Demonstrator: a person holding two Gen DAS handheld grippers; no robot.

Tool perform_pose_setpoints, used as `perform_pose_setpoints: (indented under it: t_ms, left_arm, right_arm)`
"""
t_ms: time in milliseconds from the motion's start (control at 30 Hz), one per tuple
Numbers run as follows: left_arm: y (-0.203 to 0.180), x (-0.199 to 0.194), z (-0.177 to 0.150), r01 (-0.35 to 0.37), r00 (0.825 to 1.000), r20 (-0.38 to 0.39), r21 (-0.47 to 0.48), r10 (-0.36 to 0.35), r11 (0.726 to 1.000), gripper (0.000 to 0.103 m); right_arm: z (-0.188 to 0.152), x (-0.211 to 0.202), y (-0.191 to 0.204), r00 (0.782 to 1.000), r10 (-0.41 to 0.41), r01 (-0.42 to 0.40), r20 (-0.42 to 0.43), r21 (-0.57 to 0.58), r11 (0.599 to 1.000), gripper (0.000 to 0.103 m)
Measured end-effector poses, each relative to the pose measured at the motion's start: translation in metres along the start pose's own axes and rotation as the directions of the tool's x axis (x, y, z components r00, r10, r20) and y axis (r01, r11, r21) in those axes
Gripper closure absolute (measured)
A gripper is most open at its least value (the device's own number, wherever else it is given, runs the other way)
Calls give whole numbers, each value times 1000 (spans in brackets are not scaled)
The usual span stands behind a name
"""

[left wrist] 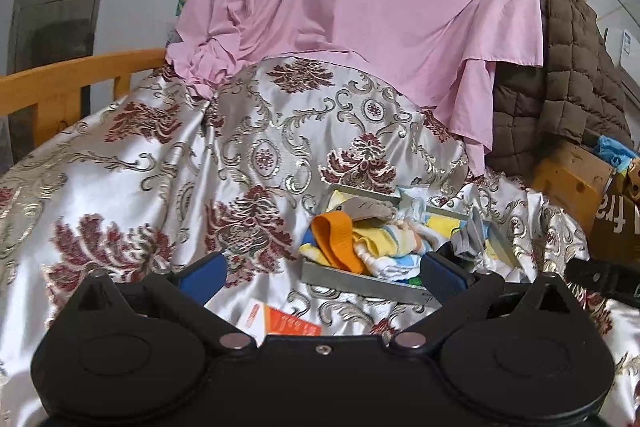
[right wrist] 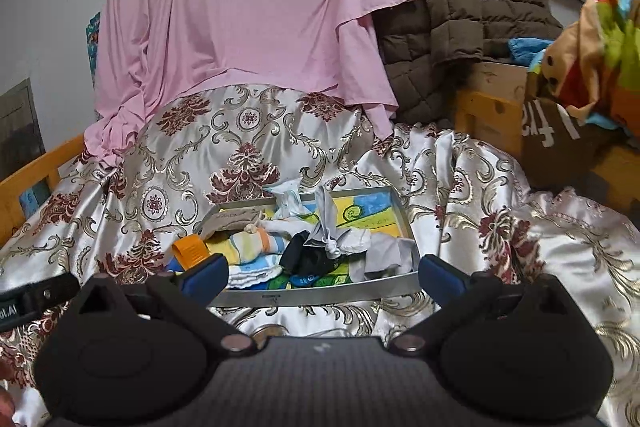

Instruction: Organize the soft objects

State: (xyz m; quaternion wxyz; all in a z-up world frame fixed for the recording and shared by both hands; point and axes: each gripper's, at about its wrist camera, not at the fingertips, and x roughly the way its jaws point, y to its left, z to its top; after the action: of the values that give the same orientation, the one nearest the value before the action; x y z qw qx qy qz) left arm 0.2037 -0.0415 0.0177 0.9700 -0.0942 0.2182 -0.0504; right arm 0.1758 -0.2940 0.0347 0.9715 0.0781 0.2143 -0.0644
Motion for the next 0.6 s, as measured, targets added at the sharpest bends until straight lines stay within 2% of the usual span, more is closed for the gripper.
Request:
perform_pose_setpoints:
  t_ms: [600]
  left_arm:
    - [4,-39,-19,-35,999,7,51,34,998,1]
  right_arm:
    - [-24,-47,2,999,-29,30,30,-37,999,0]
